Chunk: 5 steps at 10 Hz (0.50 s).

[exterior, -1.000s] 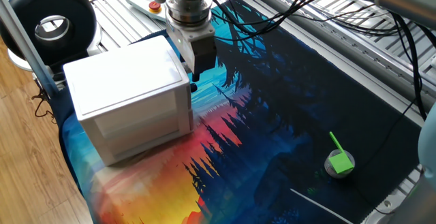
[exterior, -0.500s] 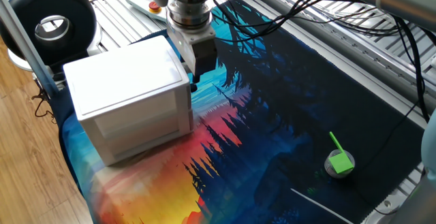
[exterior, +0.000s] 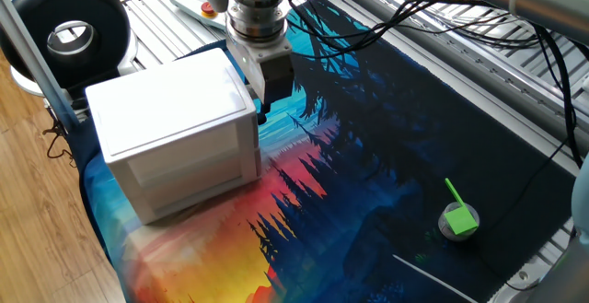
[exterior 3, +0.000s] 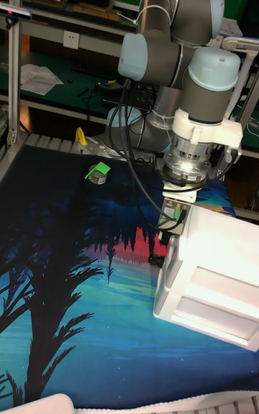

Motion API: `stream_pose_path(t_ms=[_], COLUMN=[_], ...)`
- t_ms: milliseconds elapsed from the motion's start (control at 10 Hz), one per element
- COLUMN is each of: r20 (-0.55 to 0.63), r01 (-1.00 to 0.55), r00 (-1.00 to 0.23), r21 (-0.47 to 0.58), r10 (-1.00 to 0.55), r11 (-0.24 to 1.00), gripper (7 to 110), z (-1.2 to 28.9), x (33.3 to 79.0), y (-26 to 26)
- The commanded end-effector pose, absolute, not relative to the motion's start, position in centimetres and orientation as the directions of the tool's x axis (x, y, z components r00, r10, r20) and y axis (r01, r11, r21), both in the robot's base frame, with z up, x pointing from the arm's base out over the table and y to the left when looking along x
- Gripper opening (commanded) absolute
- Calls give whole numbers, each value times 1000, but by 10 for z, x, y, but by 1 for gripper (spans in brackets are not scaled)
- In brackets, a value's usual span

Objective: Grasp the handle and open the drawer

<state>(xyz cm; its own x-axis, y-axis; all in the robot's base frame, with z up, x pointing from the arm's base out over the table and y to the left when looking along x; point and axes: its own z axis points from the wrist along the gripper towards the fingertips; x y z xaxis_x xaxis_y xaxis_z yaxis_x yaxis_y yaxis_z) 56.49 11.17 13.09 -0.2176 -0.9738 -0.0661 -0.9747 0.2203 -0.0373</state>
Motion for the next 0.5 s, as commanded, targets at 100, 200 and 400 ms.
stream_pose_path(t_ms=[100, 200, 400], r20=[-95, -101, -111], r01=[-969, -969, -969], r00=[-243, -243, -243], r21=[-26, -16, -12], r10=[-965, -965, -964], r11=[247, 246, 246], gripper=[44, 44, 44], z=[131, 131, 130], x=[564, 563, 563], y=[118, 117, 117])
